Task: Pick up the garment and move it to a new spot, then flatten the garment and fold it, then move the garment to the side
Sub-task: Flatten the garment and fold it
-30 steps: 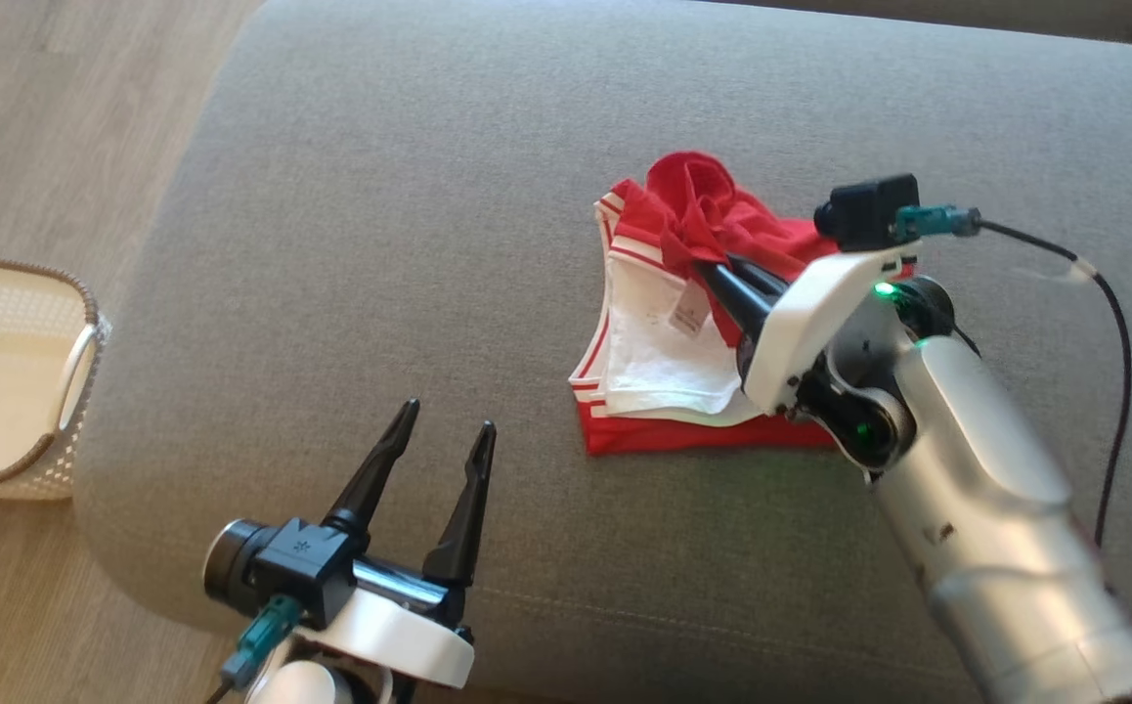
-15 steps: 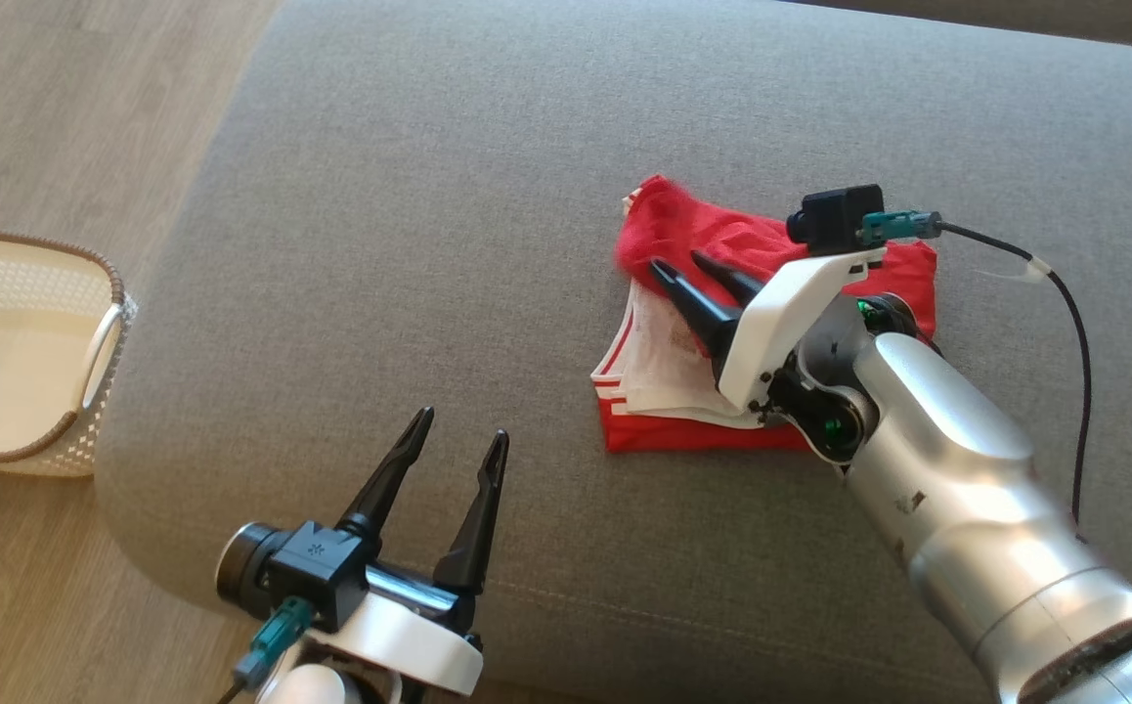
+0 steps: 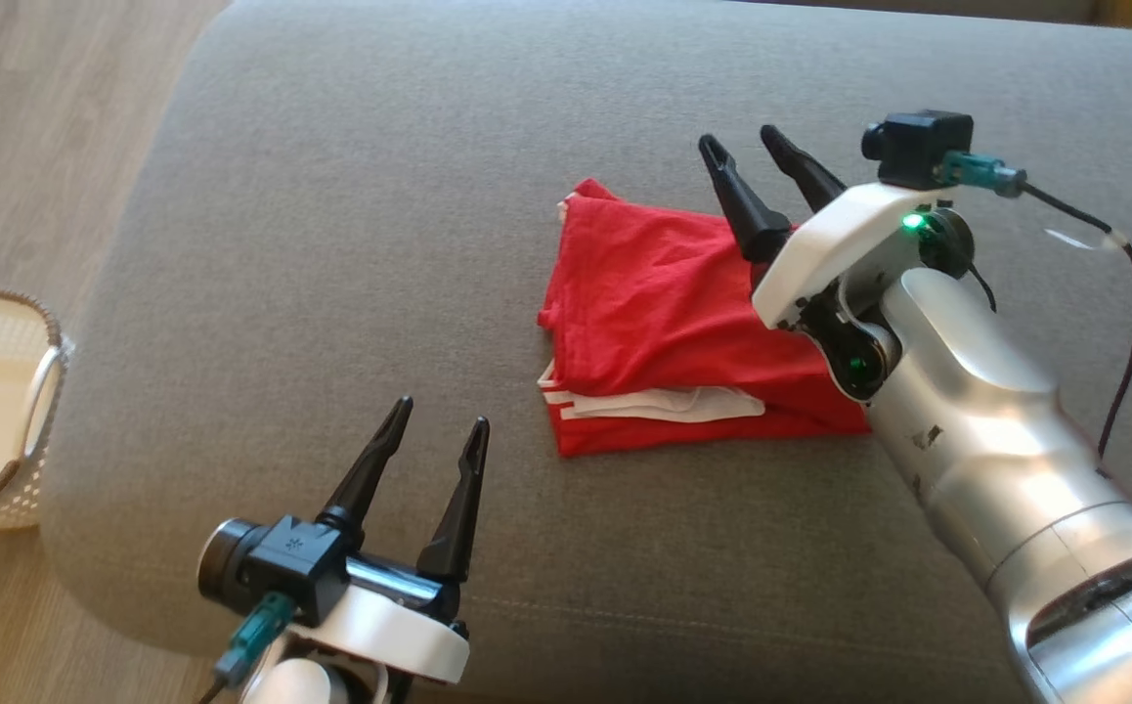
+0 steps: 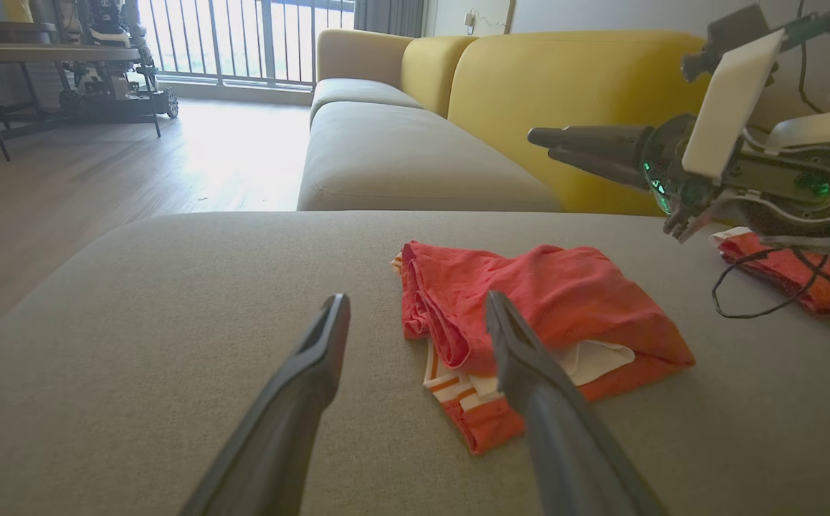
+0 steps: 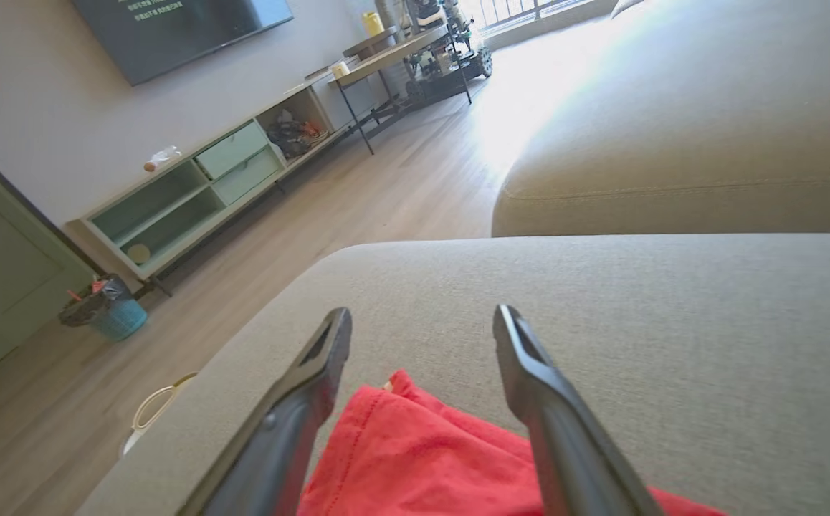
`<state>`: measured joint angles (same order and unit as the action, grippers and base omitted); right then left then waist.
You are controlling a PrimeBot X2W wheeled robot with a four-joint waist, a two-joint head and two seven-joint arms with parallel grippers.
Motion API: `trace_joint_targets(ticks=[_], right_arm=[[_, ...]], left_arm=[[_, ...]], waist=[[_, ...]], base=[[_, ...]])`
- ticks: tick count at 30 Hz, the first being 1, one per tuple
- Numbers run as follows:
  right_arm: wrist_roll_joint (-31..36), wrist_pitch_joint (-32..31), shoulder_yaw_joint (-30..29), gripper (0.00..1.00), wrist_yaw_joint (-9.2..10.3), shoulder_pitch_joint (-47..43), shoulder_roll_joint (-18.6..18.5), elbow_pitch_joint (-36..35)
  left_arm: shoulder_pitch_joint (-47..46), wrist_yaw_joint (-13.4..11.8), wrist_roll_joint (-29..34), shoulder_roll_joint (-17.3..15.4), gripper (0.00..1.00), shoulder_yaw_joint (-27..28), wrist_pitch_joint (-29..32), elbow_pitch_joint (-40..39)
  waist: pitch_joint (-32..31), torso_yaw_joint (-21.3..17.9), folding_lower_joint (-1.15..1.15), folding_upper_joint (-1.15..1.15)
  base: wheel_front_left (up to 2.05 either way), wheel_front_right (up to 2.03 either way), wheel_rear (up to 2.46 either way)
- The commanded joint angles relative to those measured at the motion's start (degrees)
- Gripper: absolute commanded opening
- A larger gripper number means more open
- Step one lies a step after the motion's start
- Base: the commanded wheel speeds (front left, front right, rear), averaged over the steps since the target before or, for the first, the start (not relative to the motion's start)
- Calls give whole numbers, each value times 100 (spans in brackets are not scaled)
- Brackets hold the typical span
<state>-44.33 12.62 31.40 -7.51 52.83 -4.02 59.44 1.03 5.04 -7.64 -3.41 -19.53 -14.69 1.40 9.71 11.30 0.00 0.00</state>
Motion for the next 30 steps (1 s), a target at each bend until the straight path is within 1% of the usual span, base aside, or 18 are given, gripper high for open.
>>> trace_joint_targets(ticks=[1,4,7,12,15,17,20,24,25,26,27,29,30], right_arm=[[105,102,-37,100,2,35,85,-111],[322,200,-305,100,2,-114,-46,-80],[516,231,-629,100,2,-408,-147,-229],[1124,236,-1138,100,2,-1345,-390,-1214],[1581,236,-1590,100,2,-2026,-458,-1864],[1943,237,-1917,100,2,-2441,-435,-2271],[2543,237,-2405,100,2,-2994,-292,-2947],[3334,237,-2792,100,2,-3678,-99,-3891],[3463,237,-2874,100,2,-3852,-54,-4107],[3463,237,-2874,100,2,-3852,-54,-4107],[3651,237,-3013,100,2,-4195,22,-4507],[3805,237,-3150,100,2,-4531,73,-4871],[3805,237,-3150,100,2,-4531,73,-4871]], left_arm=[[-77,-41,27,32,100,234,-30,-230],[-32,-106,4,34,100,350,-30,-285],[30,-188,-31,38,100,454,-30,-321],[186,-373,-41,41,100,654,-30,-354],[274,-476,-89,43,100,762,-30,-361],[344,-524,-131,45,100,803,-30,-368],[448,-605,-165,47,100,864,-30,-365],[493,-637,-187,49,100,864,-30,-396],[499,-636,-190,50,100,859,-30,-404],[499,-636,-190,50,100,859,-30,-404],[528,-650,-207,50,100,871,-30,-416],[570,-673,-215,51,100,897,-30,-414],[570,-673,-215,51,100,897,-30,-414]], waist=[[-25,-74,0,0],[-70,-193,0,0],[-179,-303,0,0],[-450,-462,0,0],[-579,-548,0,0],[-649,-597,0,0],[-731,-661,0,0],[-790,-667,0,0],[-807,-658,0,0],[-807,-658,0,0],[-856,-636,0,0],[-907,-608,0,0],[-907,-608,0,0]], base=[[0,0,0],[0,0,0],[0,0,0],[0,0,0],[0,0,0],[0,0,0],[0,0,0],[0,0,0],[0,0,0],[0,0,0],[0,0,0],[0,0,0],[0,0,0]])
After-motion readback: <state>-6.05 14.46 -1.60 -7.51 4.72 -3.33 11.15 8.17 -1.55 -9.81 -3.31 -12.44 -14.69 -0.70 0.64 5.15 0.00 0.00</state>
